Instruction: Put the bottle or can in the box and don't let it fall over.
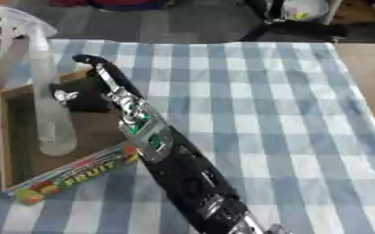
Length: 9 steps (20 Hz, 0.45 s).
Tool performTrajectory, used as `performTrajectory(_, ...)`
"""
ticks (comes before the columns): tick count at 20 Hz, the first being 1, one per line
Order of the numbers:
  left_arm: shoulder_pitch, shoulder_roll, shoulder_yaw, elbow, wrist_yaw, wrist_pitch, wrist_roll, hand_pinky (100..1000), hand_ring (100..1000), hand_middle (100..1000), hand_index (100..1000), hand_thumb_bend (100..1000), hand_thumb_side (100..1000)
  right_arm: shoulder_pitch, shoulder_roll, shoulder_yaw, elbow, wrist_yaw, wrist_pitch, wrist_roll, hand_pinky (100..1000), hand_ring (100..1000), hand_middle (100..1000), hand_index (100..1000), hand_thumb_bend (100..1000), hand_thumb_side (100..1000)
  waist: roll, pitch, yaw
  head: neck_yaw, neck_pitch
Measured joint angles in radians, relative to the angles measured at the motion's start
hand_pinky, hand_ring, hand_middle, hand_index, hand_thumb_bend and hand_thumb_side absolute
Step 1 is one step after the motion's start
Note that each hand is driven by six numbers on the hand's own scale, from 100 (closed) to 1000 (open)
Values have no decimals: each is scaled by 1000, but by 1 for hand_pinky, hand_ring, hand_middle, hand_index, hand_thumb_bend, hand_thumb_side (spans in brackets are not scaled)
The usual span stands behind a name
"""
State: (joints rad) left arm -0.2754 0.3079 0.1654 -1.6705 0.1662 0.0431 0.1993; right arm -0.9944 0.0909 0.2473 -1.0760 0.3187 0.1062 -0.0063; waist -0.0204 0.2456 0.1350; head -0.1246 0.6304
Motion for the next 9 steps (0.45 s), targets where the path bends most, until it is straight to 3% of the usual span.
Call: performTrajectory(9, 10, 8, 5, 0, -3, -1, 5, 866, 534, 710, 774, 746, 541, 50, -118, 6, -143, -76, 39, -3, 808, 858, 921, 903, 351, 339, -1, -1, -13, 12, 0)
